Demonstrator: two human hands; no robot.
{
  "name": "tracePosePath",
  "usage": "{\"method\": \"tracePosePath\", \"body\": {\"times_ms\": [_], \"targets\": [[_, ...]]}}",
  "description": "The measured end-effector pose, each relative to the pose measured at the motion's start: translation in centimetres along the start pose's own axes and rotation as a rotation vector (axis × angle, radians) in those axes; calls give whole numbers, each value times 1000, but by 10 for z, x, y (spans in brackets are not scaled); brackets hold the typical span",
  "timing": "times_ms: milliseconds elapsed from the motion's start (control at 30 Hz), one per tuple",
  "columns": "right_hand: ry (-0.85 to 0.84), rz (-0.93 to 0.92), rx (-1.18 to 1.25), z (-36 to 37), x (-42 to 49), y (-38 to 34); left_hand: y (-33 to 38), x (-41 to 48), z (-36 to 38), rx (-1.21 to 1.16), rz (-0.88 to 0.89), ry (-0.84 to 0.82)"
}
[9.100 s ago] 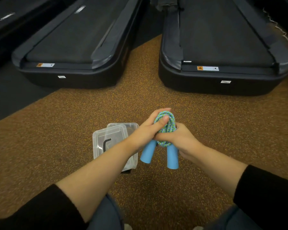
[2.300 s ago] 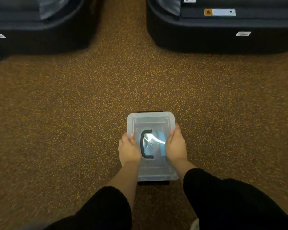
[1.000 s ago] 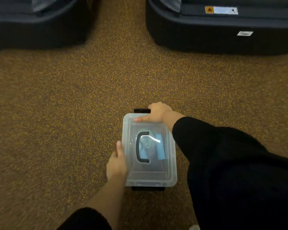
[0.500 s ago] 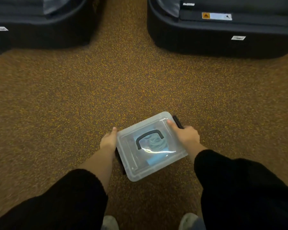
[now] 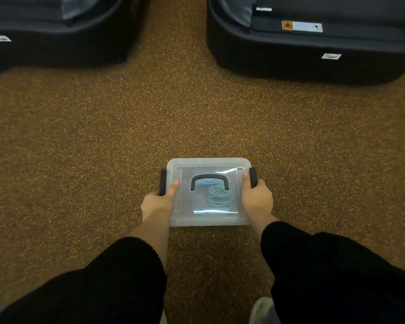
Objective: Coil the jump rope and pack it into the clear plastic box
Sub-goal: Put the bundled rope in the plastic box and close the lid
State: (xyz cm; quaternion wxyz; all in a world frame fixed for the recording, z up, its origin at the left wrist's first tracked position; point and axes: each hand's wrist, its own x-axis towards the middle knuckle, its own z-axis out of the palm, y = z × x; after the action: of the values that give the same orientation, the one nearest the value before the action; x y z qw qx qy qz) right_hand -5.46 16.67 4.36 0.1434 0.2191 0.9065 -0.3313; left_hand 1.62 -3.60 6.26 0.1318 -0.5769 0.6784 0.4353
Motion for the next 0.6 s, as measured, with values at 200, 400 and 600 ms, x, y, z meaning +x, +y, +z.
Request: {"method": "tracePosePath", "body": {"times_ms": [200, 400, 600], "targets": [[40, -126, -162, 3, 6, -7, 0, 4, 15, 46, 204, 44], [80, -114, -226, 11, 8, -5, -1, -1, 32, 122, 247, 250], [119, -69, -300, 18, 2, -10, 4, -3, 39, 199, 265, 329]]}}
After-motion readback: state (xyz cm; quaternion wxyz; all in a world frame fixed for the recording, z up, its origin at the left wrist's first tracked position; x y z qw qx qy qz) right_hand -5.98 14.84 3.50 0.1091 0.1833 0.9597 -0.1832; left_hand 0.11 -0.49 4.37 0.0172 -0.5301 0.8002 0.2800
